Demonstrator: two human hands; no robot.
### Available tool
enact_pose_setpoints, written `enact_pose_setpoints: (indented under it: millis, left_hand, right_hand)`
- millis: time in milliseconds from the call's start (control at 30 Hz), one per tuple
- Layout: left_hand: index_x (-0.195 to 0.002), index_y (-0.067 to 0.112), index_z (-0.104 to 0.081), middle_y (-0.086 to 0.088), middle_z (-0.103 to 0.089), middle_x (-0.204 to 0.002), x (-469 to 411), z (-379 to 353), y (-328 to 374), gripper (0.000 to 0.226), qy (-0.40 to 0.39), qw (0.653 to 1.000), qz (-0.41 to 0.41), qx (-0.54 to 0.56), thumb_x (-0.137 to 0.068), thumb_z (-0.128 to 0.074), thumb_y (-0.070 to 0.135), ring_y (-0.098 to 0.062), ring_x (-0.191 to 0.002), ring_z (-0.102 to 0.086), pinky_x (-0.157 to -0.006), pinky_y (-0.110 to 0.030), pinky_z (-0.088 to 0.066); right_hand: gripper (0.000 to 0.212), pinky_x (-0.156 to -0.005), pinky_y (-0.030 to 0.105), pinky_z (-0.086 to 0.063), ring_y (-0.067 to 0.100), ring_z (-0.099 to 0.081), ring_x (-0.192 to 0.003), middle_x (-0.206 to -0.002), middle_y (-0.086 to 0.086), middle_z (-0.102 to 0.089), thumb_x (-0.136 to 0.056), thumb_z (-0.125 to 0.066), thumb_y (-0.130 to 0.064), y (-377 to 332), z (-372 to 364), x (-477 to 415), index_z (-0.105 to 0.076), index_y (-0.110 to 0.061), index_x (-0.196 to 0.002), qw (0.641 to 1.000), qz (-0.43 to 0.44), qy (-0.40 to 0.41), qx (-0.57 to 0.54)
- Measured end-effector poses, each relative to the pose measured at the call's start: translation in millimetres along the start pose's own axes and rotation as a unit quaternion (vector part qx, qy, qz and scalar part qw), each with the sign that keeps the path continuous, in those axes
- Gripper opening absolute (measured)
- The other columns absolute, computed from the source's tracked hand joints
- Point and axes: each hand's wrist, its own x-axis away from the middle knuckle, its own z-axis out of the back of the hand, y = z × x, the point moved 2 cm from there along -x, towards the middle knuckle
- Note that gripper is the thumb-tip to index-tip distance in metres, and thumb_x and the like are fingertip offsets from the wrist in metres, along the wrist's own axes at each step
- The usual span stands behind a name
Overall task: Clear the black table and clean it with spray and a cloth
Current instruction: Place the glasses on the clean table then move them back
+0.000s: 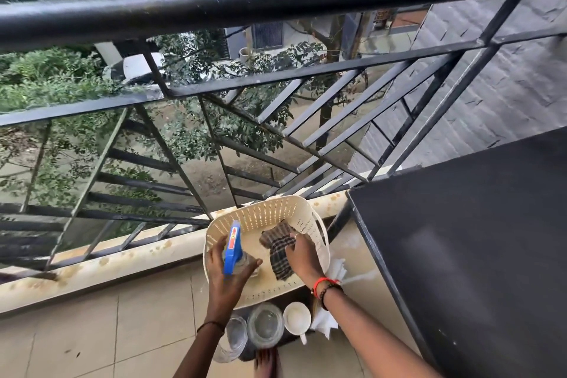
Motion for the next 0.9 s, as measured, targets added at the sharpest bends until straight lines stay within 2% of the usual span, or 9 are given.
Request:
enact_pose_setpoints:
  millis: [100, 233, 400, 467, 533, 600, 667, 767, 900]
  left_hand:
    - [-0.135, 0.015, -0.043, -0.008, -0.045, -0.131, 4.4, 2.5, -0.2, 0.09, 0.006, 0.999, -0.001, -0.045, -0.059, -0.09, 0.024, -0.022, -0.124, -0.04, -0.106, -0.036, -0.034]
    - [-0.138, 0.013, -0.04, -0.002, -0.041, -0.128, 20.5, 11.5, -1.2, 0.092, 0.0, 0.999, 0.013, -0.039, -0.061, -0.089, 0.022, -0.015, -0.122, -0.04, -0.105, -0.032, -0.033]
    - [-0.124, 0.019, -0.05, 0.0, -0.054, -0.121, 64.5, 40.3, -10.8, 0.054, 0.063, 0.997, -0.006, -0.031, -0.076, -0.076, 0.024, -0.014, -0.115, -0.051, -0.099, -0.028, -0.04]
    - [-0.121, 0.02, -0.05, -0.004, -0.056, -0.118, 84.0, 51.1, -18.2, 0.042, 0.111, 0.993, -0.012, -0.04, -0.083, -0.069, 0.015, -0.018, -0.109, -0.053, -0.095, -0.019, -0.039]
    - [-0.121, 0.014, -0.051, -0.009, -0.054, -0.114, 98.2, 59.1, -31.0, 0.037, 0.139, 0.988, 0.005, -0.06, -0.086, -0.063, 0.011, -0.025, -0.104, -0.053, -0.091, -0.019, -0.039]
    - [-0.122, 0.006, -0.052, -0.014, -0.053, -0.114, 105.5, 62.1, -51.4, 0.04, 0.129, 0.986, 0.047, -0.096, -0.085, -0.066, 0.009, -0.034, -0.104, -0.054, -0.091, -0.031, -0.04]
    - [-0.124, 0.001, -0.051, -0.022, -0.054, -0.118, 109.9, 59.9, -64.9, 0.058, 0.082, 0.984, 0.086, -0.13, -0.079, -0.074, 0.029, -0.042, -0.11, -0.052, -0.094, -0.045, -0.041]
    - [-0.129, -0.003, -0.048, -0.024, -0.054, -0.125, 113.1, 53.6, -88.4, 0.107, -0.016, 0.976, 0.129, -0.176, -0.051, -0.06, 0.068, -0.042, -0.117, -0.052, -0.098, -0.049, -0.041]
    - [-0.124, -0.007, -0.053, -0.022, -0.064, -0.114, 104.4, 36.0, -133.3, 0.12, -0.132, 0.953, 0.071, -0.262, -0.047, -0.058, 0.085, -0.043, -0.101, -0.063, -0.079, -0.048, -0.054]
  right_hand:
    - [0.035, -0.104, 0.032, -0.037, 0.027, -0.048, -0.121, -0.129, 0.014, -0.052, -0.09, -0.05, -0.006, -4.1, 1.4, 17.6, -0.053, -0.005, -0.125, 0.999, 0.025, 0.026, -0.008]
    - [0.027, -0.099, 0.032, -0.04, 0.024, -0.051, -0.114, -0.119, 0.01, -0.057, -0.089, -0.05, -0.007, -4.1, -2.9, 49.5, -0.058, -0.007, -0.115, 0.995, 0.065, 0.077, -0.021]
    - [0.015, -0.076, 0.033, -0.047, 0.021, -0.056, -0.084, -0.088, 0.002, -0.056, -0.084, -0.054, -0.011, 10.1, -19.1, 106.5, -0.05, -0.02, -0.095, 0.973, 0.143, 0.168, -0.063]
    - [0.016, -0.076, 0.031, -0.044, 0.018, -0.052, -0.082, -0.086, -0.001, -0.051, -0.085, -0.054, -0.019, 20.6, -30.5, 125.1, -0.043, -0.027, -0.093, 0.975, 0.144, 0.157, -0.06]
    - [0.026, -0.086, 0.029, -0.042, 0.022, -0.055, -0.093, -0.097, 0.004, -0.055, -0.083, -0.062, -0.027, 35.1, -45.2, 136.6, -0.051, -0.019, -0.105, 0.985, 0.111, 0.125, -0.033]
    - [0.06, -0.095, 0.033, -0.045, 0.027, -0.055, -0.109, -0.113, 0.012, -0.057, -0.073, -0.073, -0.038, 51.4, -65.8, 140.3, -0.053, -0.004, -0.118, 0.994, 0.082, 0.072, 0.03]
    - [0.092, -0.1, 0.034, -0.045, 0.029, -0.046, -0.122, -0.127, 0.017, -0.053, -0.06, -0.079, -0.046, 60.9, -77.0, 139.7, -0.045, 0.002, -0.131, 0.993, 0.075, 0.023, 0.083]
    - [0.112, -0.116, 0.03, -0.02, 0.026, -0.019, -0.142, -0.151, 0.013, -0.021, -0.067, -0.074, -0.046, 59.6, -85.8, 137.4, -0.011, -0.001, -0.148, 0.987, 0.082, -0.068, 0.118]
    - [0.119, -0.113, 0.029, -0.029, 0.028, -0.033, -0.136, -0.147, 0.018, -0.032, -0.059, -0.078, -0.047, 55.8, -88.0, 131.5, -0.012, 0.002, -0.145, 0.972, 0.126, -0.011, 0.2]
